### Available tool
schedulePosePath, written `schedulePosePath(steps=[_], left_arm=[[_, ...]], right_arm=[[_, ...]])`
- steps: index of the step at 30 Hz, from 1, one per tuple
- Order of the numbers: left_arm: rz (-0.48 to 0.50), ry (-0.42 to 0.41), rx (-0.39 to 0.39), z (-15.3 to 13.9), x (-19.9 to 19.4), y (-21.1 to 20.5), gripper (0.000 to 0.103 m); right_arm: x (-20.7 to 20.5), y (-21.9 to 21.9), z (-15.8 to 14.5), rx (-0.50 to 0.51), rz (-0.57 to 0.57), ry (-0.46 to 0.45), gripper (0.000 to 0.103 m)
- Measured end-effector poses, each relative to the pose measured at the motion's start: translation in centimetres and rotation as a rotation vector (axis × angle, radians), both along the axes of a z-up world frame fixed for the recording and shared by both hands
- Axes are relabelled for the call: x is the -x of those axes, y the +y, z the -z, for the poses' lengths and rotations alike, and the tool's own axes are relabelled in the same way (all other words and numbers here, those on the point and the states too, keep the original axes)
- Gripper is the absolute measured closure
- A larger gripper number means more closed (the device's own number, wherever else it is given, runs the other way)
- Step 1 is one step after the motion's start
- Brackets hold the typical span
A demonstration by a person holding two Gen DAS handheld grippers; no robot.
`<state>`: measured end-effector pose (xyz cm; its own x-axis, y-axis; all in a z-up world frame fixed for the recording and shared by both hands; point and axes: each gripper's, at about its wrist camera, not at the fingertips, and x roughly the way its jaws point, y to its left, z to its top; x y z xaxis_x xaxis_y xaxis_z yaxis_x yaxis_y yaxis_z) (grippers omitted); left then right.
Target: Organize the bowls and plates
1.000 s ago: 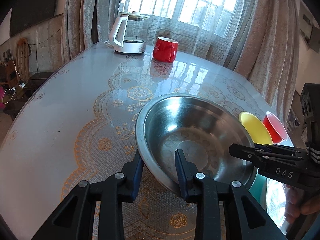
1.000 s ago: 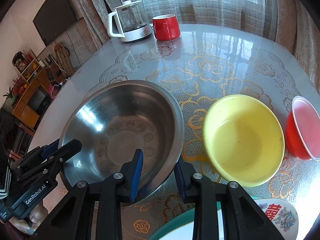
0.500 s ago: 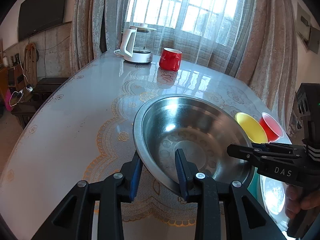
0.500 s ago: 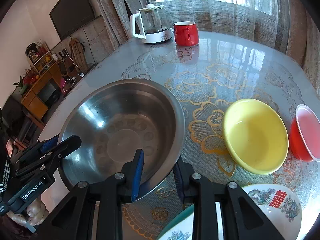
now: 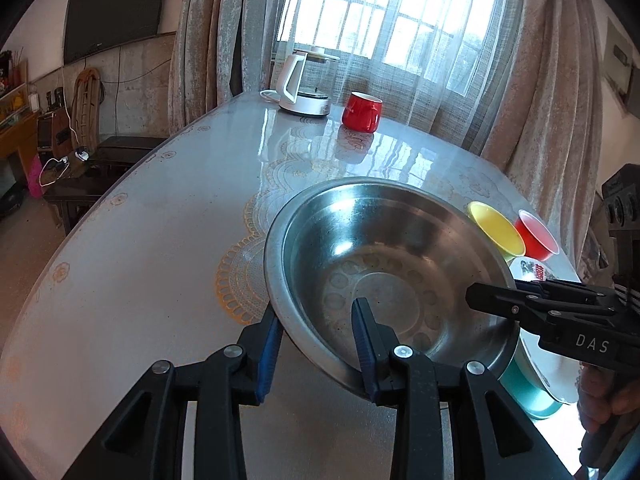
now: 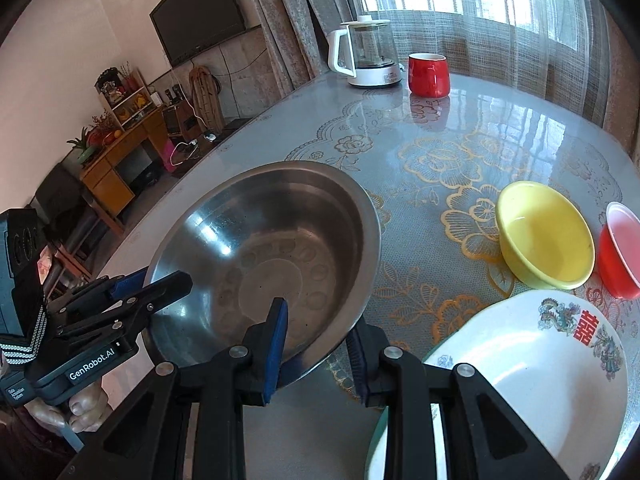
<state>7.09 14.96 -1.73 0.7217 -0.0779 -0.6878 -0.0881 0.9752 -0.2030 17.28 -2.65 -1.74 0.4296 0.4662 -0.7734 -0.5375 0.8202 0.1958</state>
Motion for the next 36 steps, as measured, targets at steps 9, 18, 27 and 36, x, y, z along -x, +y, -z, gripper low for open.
schedulePosePath(steps=[9, 18, 27, 36], left_arm=[[-0.043, 0.038, -0.001, 1.1, 3.0, 0.3, 0.069], [-0.077, 0.069, 0.001, 1.9, 3.9, 0.4, 0.069], [-0.091, 0.06, -0.032, 1.9, 4.1, -0.1, 0.067], [-0.1, 0.029, -0.09, 1.3, 4.6, -0.4, 0.062]], right_arm=[[2.9, 0.3, 1.5, -0.007, -0.052, 0.049, 0.074], [3.8, 0.4, 2.6, -0.005, -0.071, 0.07, 0.074], [4.3, 0.2, 2.8, 0.002, -0.068, 0.072, 0.073], [4.7, 0.1, 2.7, 0.019, -0.069, 0.059, 0.068]])
